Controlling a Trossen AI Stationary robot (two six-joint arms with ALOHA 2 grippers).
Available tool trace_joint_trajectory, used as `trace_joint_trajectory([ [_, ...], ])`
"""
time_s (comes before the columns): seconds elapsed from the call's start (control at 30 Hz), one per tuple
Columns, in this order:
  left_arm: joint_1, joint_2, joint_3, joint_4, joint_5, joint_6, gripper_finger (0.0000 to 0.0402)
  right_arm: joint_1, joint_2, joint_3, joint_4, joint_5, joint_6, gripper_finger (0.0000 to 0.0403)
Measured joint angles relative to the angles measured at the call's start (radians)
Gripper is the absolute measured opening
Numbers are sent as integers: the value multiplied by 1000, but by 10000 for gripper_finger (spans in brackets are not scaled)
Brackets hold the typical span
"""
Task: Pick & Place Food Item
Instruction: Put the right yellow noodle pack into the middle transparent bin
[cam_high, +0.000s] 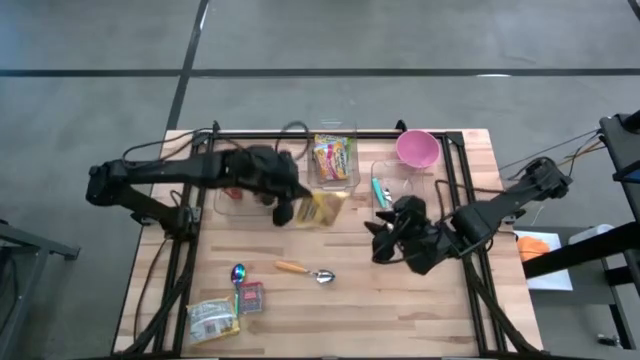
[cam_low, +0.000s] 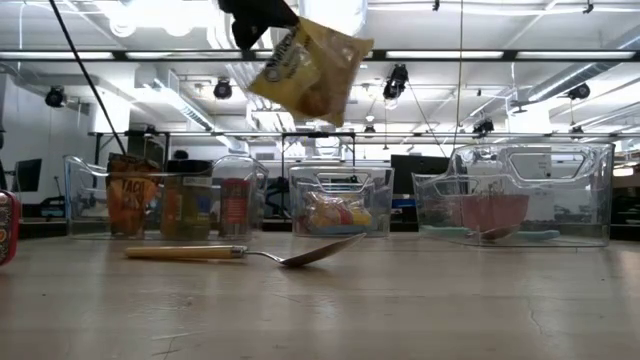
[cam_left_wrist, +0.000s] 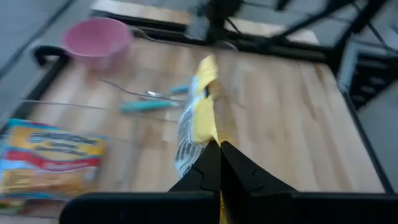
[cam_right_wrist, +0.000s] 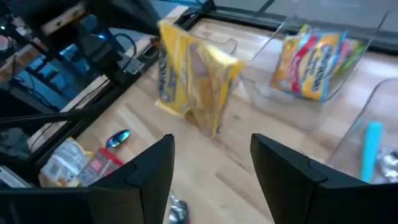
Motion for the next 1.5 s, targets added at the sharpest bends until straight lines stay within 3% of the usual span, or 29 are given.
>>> trace_joint_trajectory([
  [0.33,227,68,91,68,104,-28,0,-75,-143,0,-28,23,-198,208],
  [0.83,350,383,404,-50,166,52,0,-105,-245,-18,-114,22,-266,208],
  [1.03,384,436,414,-65,166,52,0,-105,-263,-43,-133,22,-266,208],
  [1.5,388,437,273,-60,174,54,0,-106,-280,-61,-132,21,-261,208],
])
